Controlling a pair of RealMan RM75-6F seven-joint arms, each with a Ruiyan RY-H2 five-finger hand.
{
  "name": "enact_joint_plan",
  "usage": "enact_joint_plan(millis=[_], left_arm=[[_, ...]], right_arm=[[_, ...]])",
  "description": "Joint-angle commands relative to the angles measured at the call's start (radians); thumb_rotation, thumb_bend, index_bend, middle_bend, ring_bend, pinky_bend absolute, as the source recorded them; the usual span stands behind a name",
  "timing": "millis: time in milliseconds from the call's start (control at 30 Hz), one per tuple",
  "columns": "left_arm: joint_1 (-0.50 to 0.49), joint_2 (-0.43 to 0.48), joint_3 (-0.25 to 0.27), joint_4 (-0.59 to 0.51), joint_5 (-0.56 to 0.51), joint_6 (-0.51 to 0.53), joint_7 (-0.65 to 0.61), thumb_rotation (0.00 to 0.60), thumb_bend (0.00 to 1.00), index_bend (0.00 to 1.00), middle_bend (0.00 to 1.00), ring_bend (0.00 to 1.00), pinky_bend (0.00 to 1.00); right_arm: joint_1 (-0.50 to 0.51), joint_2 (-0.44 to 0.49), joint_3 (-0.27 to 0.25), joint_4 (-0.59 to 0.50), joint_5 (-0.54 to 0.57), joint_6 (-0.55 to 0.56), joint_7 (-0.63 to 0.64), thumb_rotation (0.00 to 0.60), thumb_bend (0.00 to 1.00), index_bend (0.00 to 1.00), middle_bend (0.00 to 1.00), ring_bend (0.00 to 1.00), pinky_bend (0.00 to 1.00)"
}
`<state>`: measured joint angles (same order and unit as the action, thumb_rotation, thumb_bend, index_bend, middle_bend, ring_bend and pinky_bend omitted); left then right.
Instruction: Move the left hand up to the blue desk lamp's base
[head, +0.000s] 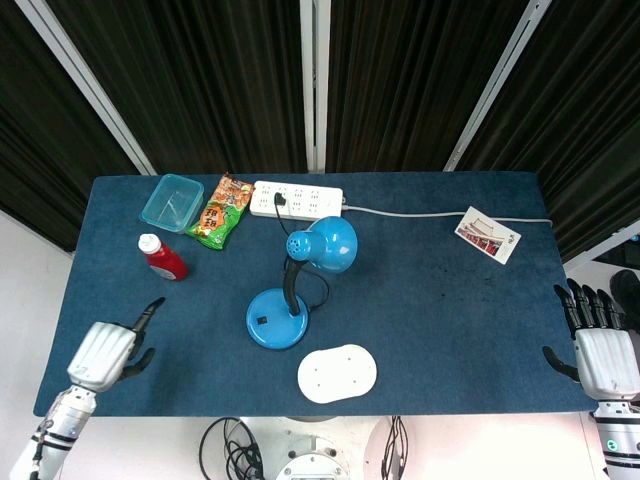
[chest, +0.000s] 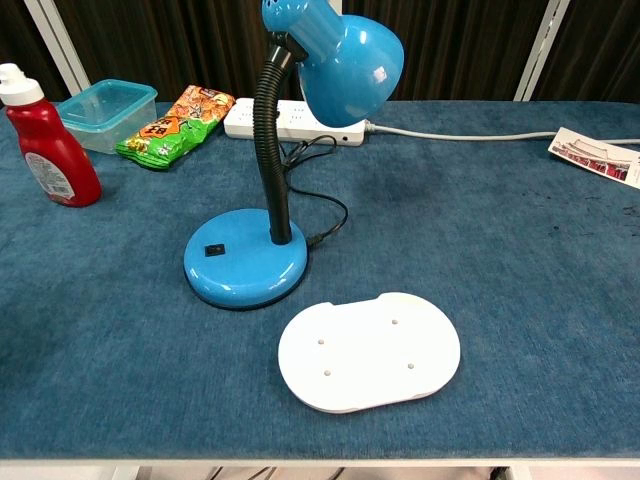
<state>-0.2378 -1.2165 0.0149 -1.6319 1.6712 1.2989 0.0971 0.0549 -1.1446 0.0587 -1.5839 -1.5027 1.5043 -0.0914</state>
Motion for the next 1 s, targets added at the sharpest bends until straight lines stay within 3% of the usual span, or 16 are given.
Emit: enact_joint_plan(millis=[33, 200, 500, 1000], left_arm=[[-0.078, -0.061, 0.009, -0.008, 0.007, -0.118, 0.031, 0.600, 0.39, 0.05, 0.79, 0.80, 0.79], [-0.148, -0.120, -0.004, 0.008, -0.042, -0.242, 0.078, 0.600, 0.41, 0.05, 0.79, 0.80, 0.79], [-0.225, -0.214, -0.035, 0.064, -0.100, -0.327, 0.134, 0.600, 0.42, 0.05, 0.80, 0.80, 0.79], [-0.281, -0.275, -0.013, 0.117, -0.116, -0.356, 0.172, 0.600, 0.42, 0.07, 0.80, 0.80, 0.79]], right_arm=[[-0.001, -0.001, -0.001, 0.000, -0.001, 0.001, 0.001, 0.600, 0.14, 0.00, 0.00, 0.00, 0.00], [-0.008, 0.002, 0.001, 0.005, 0.003, 0.010, 0.012, 0.600, 0.14, 0.00, 0.00, 0.00, 0.00], [-0.010, 0.010, 0.004, 0.010, 0.007, 0.009, 0.031, 0.600, 0.14, 0.00, 0.00, 0.00, 0.00], [-0.006, 0.004, 0.007, 0.017, 0.021, -0.008, 0.028, 0.600, 0.14, 0.00, 0.00, 0.00, 0.00]])
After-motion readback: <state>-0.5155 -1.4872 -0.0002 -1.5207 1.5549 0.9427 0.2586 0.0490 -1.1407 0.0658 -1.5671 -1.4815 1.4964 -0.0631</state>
